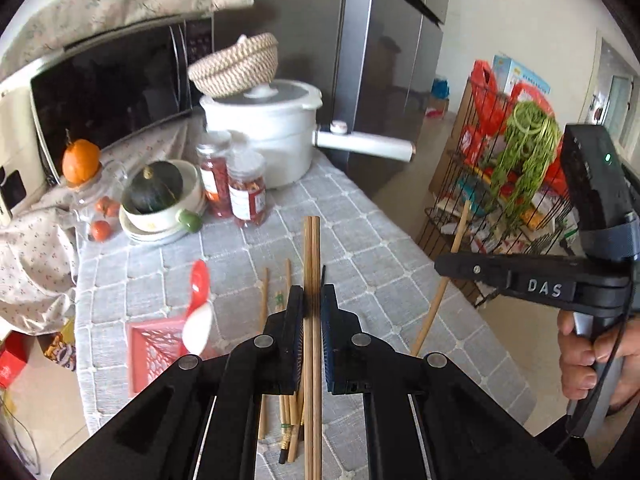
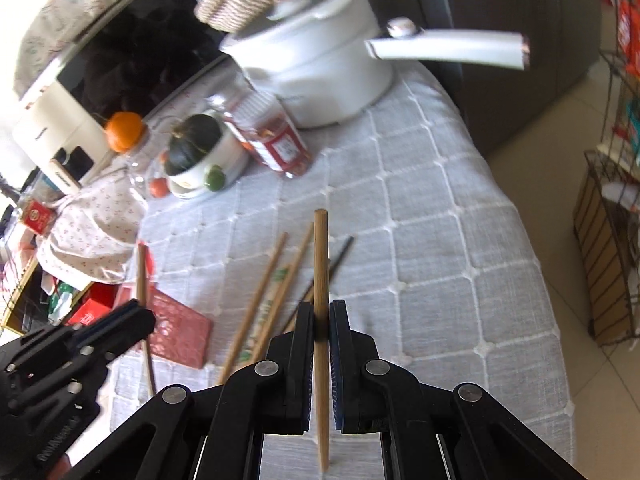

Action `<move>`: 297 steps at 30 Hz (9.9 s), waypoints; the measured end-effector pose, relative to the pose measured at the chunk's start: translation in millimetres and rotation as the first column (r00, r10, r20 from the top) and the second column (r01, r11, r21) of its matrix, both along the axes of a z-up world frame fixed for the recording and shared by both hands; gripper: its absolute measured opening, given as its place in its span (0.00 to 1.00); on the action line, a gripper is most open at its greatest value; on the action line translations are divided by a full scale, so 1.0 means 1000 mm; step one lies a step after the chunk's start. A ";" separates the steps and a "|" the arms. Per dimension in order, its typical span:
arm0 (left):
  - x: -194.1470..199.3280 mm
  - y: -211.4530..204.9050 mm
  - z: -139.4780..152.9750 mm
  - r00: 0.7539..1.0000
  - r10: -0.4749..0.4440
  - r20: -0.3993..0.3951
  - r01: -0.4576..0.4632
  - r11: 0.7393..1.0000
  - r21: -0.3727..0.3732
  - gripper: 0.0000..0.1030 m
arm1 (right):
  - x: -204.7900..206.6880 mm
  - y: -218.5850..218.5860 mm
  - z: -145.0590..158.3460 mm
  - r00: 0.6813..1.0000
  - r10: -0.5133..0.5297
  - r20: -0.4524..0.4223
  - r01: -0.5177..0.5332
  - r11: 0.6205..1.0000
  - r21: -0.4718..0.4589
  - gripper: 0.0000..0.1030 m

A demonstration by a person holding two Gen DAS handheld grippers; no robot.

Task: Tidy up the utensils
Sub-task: 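Lift and carry the chopsticks in both tools over the pink basket, then lower the chopsticks upright into the basket and open both tools, then move both tools back toward the remaining chopsticks on the cloth, then grasp a black chopstick with the right tool while the left tool grasps a wooden chopstick, then lift both chopsticks and carry them over the pink basket, then lower both chopsticks into the pink basket and open both tools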

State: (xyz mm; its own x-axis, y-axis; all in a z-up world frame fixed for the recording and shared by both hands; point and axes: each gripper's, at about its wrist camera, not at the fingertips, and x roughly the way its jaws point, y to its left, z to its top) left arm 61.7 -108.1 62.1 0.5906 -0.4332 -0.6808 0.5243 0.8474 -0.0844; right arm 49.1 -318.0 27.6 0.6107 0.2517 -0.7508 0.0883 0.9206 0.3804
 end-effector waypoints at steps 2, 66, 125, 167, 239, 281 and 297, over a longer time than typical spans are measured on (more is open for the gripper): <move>-0.006 0.020 0.020 0.997 0.024 0.069 -0.021 0.999 -0.046 0.08 | -0.001 0.010 0.008 0.999 0.016 0.036 -0.016 1.000 -0.011 0.05; 0.034 0.182 -0.055 0.843 0.518 -0.145 -0.522 0.853 0.008 0.71 | 0.024 0.166 0.054 0.869 0.103 0.484 -0.110 0.994 -0.015 0.05; 0.012 0.104 -0.137 0.917 0.322 -0.236 -0.280 0.940 0.196 0.87 | 0.056 0.065 -0.095 0.992 -0.014 -0.124 -0.019 0.966 -0.258 0.79; -0.003 0.089 -0.136 0.946 0.215 -0.243 -0.161 0.962 0.222 0.87 | 0.099 0.070 -0.137 0.944 -0.130 -0.304 0.023 0.943 -0.331 0.30; 0.014 -0.036 -0.058 0.989 0.012 -0.150 0.012 0.988 0.153 0.06 | -0.001 -0.031 -0.024 0.994 -0.057 -0.094 0.054 0.998 -0.034 0.04; 0.010 0.121 -0.006 0.873 0.302 0.382 -0.224 0.946 -0.235 0.06 | 0.001 0.090 0.042 0.974 0.168 0.155 -0.152 0.983 -0.107 0.04; 0.041 0.097 -0.039 0.952 0.205 0.226 -0.183 0.977 -0.112 0.07 | 0.000 0.093 0.040 0.971 0.180 0.159 -0.165 0.981 -0.103 0.04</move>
